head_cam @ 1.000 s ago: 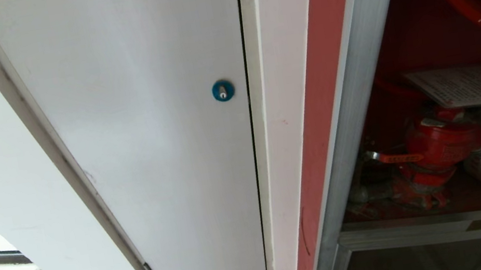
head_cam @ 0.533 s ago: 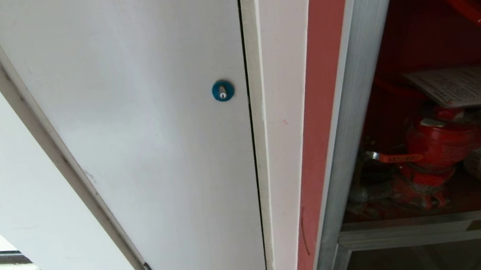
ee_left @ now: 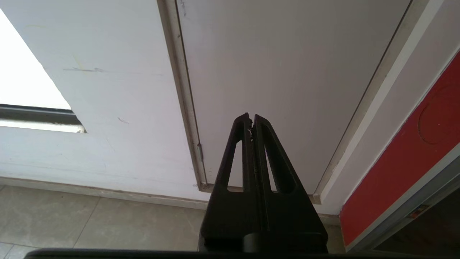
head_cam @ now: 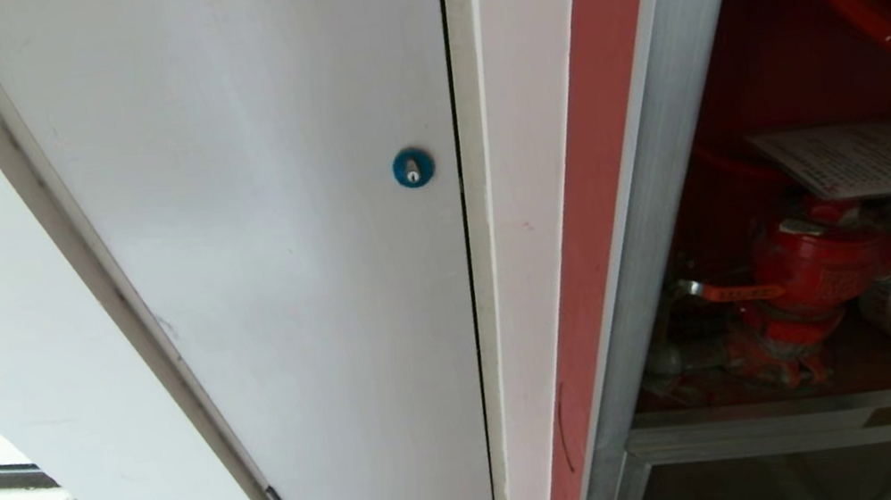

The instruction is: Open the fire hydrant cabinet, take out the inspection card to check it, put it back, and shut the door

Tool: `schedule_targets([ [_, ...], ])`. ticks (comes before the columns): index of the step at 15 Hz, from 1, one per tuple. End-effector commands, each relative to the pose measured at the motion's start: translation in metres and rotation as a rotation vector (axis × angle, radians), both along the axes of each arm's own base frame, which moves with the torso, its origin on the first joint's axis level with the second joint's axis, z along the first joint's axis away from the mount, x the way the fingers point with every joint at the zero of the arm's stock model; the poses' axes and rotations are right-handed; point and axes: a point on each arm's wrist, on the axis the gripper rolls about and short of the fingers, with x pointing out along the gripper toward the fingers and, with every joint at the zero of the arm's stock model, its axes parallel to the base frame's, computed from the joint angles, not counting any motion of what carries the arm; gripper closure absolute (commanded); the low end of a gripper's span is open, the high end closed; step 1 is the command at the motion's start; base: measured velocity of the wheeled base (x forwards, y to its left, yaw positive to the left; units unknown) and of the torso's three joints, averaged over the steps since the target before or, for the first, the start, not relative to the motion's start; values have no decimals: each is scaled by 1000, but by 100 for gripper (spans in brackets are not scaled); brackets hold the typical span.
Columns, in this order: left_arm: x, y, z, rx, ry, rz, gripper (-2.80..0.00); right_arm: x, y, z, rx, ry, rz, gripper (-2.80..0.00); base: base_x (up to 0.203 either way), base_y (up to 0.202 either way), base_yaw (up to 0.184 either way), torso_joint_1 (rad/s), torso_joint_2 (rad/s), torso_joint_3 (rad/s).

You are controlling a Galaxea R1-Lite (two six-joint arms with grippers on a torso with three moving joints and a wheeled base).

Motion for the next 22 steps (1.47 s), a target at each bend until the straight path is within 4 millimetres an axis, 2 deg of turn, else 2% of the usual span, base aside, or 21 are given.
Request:
schedule_targets([
  [1,0,0,0,0,2,0,0,13,1,-2,-23,29,-8,-280,0,0,0,0,0,0],
  [10,0,0,0,0,1,0,0,54,-4,2,-125,120,-137,-280,0,0,0,0,0,0],
  [13,0,0,0,0,2,1,0,65,-6,2,-118,79,-157,-280,0,0,0,0,0,0],
  [16,0,0,0,0,1,-1,0,76,-14,-6,-103,36,-151,-280,0,0,0,0,0,0],
  [22,0,0,0,0,2,1,0,82,-38,-8,-127,2,-129,-280,0,0,0,0,0,0],
])
